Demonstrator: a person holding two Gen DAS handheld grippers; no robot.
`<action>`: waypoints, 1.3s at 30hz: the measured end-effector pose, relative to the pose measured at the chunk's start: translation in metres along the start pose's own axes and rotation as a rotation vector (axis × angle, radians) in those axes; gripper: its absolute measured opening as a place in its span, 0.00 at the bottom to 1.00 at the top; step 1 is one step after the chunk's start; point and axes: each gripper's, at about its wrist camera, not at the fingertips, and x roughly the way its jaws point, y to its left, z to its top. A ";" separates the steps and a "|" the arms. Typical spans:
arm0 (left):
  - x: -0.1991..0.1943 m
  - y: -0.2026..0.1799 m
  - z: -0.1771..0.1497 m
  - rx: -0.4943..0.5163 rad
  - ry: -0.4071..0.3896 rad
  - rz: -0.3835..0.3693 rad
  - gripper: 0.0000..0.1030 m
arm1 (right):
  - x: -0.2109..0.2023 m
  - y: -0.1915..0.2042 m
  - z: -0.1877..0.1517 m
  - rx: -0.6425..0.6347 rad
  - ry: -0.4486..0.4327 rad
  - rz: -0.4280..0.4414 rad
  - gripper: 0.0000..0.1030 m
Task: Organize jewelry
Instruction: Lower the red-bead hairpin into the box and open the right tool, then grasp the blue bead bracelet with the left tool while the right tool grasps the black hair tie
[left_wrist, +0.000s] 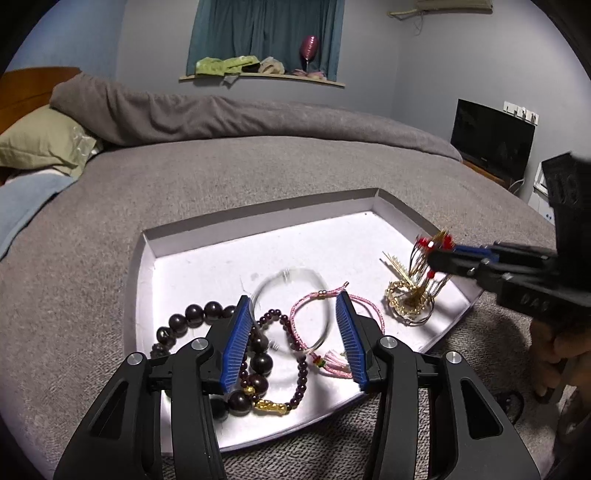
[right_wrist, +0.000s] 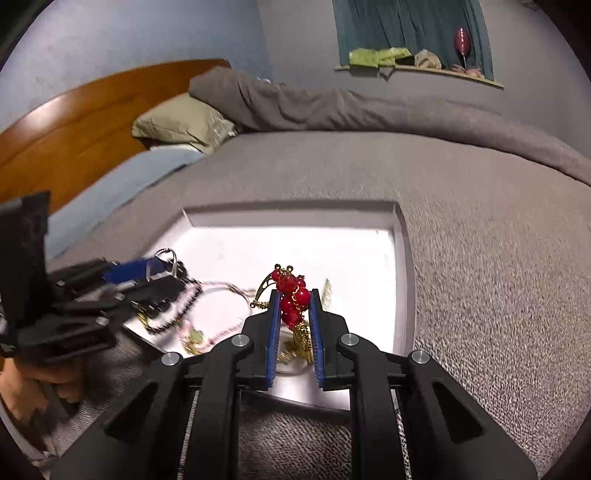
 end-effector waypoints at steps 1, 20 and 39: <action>-0.002 0.000 0.000 0.002 -0.006 0.001 0.58 | 0.003 0.000 -0.002 -0.002 0.009 -0.011 0.15; -0.040 0.000 -0.012 0.010 -0.083 -0.002 0.84 | -0.032 0.006 -0.031 -0.037 -0.012 -0.029 0.46; -0.072 -0.032 -0.058 0.080 -0.063 -0.093 0.86 | -0.073 0.000 -0.069 0.063 -0.033 0.010 0.48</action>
